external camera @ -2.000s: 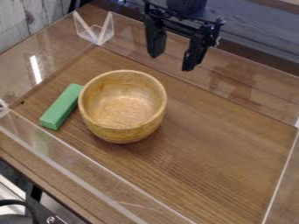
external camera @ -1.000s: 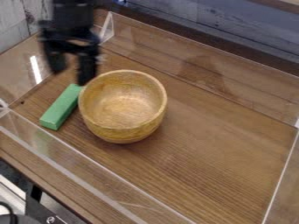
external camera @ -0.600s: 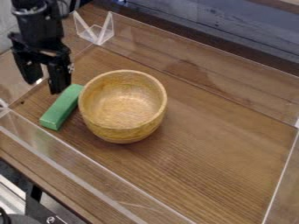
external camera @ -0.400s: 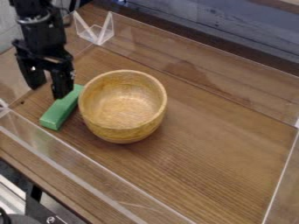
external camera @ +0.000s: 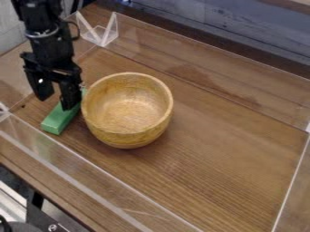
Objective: Put the green block in the brown bowl
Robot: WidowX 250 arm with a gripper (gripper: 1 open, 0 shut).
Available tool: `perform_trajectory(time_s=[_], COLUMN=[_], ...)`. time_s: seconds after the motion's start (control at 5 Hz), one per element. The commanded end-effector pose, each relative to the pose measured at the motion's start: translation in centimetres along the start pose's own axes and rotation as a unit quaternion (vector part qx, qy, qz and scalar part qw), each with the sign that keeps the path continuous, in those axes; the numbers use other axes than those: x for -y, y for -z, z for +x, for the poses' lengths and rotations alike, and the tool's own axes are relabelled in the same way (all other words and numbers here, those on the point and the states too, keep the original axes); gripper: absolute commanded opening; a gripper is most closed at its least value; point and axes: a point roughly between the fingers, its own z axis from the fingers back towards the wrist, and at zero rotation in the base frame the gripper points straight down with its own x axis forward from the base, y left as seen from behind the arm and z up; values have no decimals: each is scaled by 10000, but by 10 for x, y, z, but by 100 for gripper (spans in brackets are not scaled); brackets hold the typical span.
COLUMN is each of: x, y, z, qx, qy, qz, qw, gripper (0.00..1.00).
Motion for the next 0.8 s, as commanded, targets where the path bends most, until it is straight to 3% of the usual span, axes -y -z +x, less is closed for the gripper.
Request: perform_trajectory(time_s=[0.0,0.6], x=[-4,-15], y=[-3,6], z=[11,28], qx=[209,268], qy=[-15,-48], qz=[103,115], qw=[9997,9996], gripper=[100,100])
